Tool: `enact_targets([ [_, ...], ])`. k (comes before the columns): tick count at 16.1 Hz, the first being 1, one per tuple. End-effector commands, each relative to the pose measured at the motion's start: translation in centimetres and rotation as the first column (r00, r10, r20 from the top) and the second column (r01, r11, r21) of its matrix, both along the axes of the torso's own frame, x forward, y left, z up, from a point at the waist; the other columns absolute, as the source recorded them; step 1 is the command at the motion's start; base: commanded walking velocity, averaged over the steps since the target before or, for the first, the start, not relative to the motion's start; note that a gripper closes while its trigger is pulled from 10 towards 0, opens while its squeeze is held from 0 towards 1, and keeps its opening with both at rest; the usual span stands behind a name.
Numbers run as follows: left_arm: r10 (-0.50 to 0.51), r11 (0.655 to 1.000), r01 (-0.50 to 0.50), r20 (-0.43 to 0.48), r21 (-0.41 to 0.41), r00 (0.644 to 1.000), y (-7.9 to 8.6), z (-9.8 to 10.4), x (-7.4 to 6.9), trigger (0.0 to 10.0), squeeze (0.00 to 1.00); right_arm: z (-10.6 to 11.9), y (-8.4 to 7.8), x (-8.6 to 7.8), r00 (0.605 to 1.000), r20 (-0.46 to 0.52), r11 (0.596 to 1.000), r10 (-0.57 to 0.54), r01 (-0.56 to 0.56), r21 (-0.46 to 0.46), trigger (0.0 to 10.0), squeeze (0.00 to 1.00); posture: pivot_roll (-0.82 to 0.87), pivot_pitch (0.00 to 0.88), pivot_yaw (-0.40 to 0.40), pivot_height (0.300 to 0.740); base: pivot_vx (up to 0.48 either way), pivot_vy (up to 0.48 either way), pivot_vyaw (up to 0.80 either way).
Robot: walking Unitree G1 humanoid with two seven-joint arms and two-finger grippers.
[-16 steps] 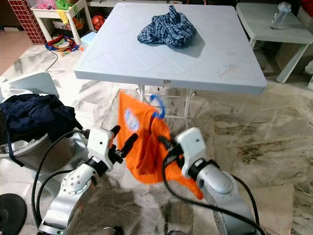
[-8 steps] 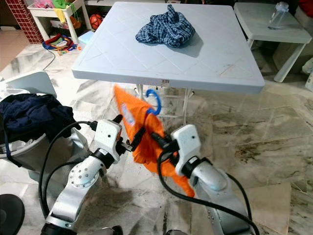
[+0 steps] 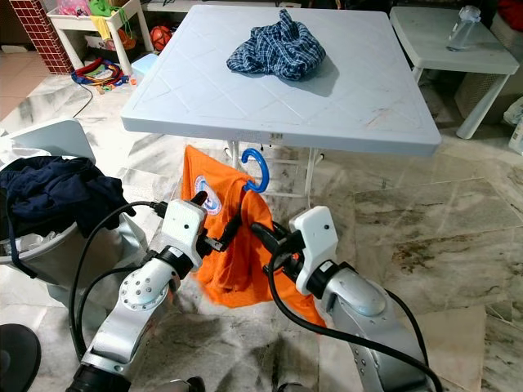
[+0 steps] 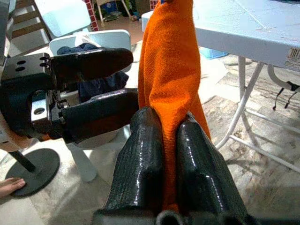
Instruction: Hang hanger
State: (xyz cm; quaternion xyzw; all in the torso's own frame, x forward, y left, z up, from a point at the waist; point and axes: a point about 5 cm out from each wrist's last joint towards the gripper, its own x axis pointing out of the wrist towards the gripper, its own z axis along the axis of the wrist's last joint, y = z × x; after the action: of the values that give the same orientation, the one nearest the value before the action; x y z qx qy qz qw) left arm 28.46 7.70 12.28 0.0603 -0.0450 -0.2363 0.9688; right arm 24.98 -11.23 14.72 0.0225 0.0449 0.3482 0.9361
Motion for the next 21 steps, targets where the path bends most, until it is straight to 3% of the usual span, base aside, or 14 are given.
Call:
enact_targets([
  [1, 0.036, 0.998, -0.034, -0.044, 0.046, 0.998, 0.7, -1.0, 0.3, 0.0, 0.00, 2.4, 1.5, -0.8, 0.991, 0.102, 0.994, 0.090, -0.097, 0.057, 10.0, 0.00, -0.01, 0.111, -0.022, 0.740, 0.000, 0.000, 0.00],
  [8, 0.044, 0.989, -0.029, -0.105, 0.142, 0.994, 1.2, -2.7, 0.2, 0.0, 0.00, 2.3, 1.3, -0.4, 0.992, 0.103, 0.995, 0.078, -0.084, 0.047, 10.0, 0.00, 0.00, 0.110, -0.021, 0.740, 0.000, 0.000, 0.00],
  [9, 0.037, 0.988, -0.019, -0.116, 0.151, 0.993, 1.0, -2.9, 0.1, 0.5, 0.00, 2.3, 1.3, -0.4, 0.992, 0.102, 0.996, 0.078, -0.083, 0.045, 10.0, 0.00, 0.00, 0.110, -0.021, 0.740, 0.000, 0.000, 0.00],
  [10, 0.038, 0.988, -0.020, -0.114, 0.153, 0.993, 1.0, -2.9, 0.1, 2.4, 0.00, 2.3, 1.3, -0.4, 0.992, 0.102, 0.996, 0.078, -0.083, 0.044, 10.0, 0.00, 0.00, 0.110, -0.021, 0.740, 0.000, 0.000, 0.00],
  [11, 0.045, 0.988, -0.028, -0.106, 0.153, 0.993, 1.1, -2.8, 0.2, 0.0, 0.00, 2.3, 1.3, -0.4, 0.992, 0.102, 0.996, 0.078, -0.083, 0.044, 10.0, 0.00, 0.00, 0.109, -0.021, 0.740, 0.000, 0.000, 0.00],
  [18, 0.087, 0.989, -0.079, -0.054, 0.124, 0.995, 1.6, -1.7, 1.1, 0.0, 0.00, 1.9, 1.6, -0.6, 0.992, 0.095, 0.995, 0.083, -0.087, 0.040, 10.0, 0.00, 0.00, 0.108, -0.020, 0.740, 0.000, 0.000, 0.00],
  [19, 0.085, 0.990, -0.078, -0.050, 0.121, 0.995, 1.5, -1.6, 1.1, 3.2, 0.00, 1.9, 1.7, -0.6, 0.992, 0.094, 0.995, 0.084, -0.088, 0.040, 10.0, 0.00, 0.00, 0.108, -0.022, 0.740, 0.000, 0.000, 0.00],
  [20, 0.076, 0.991, -0.071, -0.041, 0.114, 0.996, 1.3, -1.4, 1.0, 10.0, 0.00, 1.8, 1.8, -0.6, 0.992, 0.093, 0.995, 0.087, -0.091, 0.038, 10.0, 0.00, 0.00, 0.108, -0.022, 0.740, 0.000, 0.000, 0.00],
  [21, 0.066, 0.993, -0.063, -0.036, 0.096, 0.997, 1.0, -1.2, 1.0, 10.0, 0.00, 1.7, 1.8, -0.7, 0.992, 0.092, 0.995, 0.090, -0.093, 0.036, 10.0, 0.00, 0.00, 0.108, -0.022, 0.740, 0.000, 0.000, 0.00],
])
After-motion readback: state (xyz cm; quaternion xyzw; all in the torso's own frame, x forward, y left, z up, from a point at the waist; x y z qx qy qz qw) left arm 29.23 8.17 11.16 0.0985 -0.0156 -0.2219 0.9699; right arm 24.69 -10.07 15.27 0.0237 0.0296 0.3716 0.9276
